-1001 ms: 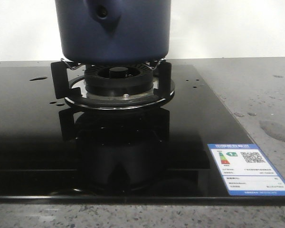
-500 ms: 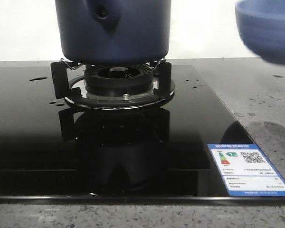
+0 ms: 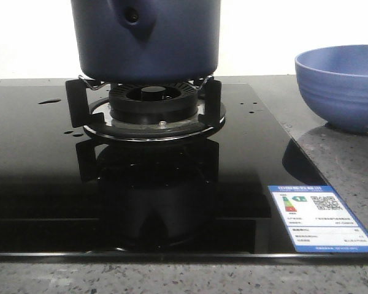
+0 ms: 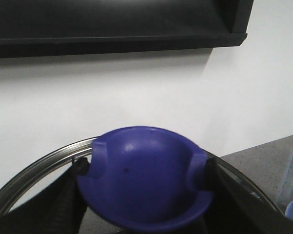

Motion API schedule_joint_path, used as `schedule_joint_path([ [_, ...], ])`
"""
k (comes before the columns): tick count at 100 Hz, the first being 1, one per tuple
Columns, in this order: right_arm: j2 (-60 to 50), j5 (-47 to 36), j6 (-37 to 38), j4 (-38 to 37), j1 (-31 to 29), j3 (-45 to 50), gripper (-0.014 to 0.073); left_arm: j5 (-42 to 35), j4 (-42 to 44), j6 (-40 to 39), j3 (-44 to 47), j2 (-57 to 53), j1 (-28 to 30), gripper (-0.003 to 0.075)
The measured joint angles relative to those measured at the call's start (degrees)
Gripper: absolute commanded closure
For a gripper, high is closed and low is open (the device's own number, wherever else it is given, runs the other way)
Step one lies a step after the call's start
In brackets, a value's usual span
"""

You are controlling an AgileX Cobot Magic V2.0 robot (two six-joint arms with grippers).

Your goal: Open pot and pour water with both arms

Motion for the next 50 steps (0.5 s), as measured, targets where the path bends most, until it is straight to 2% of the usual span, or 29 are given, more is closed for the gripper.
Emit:
schedule_joint_path([
  [7,0.00,-0.04,0.00,0.00,0.00,0.00,0.0553,0.00,0.00,0.00,0.00,0.00,0.00,0.0330],
  [19,0.00,-0.04,-0.32,0.14,0.00,0.00,0.0330,0.00,0.00,0.00,0.00,0.00,0.00,0.0330],
  [26,0.00,-0.04,-0.44,0.14,0.00,0.00,0.0253,0.00,0.00,0.00,0.00,0.00,0.00,0.0330],
  [50,-2.86,1.87,-0.51,0.48,0.00,-3.30,0.0242,0.43,-1.07,0.00,0.00,2.23,-1.50,0.0330],
])
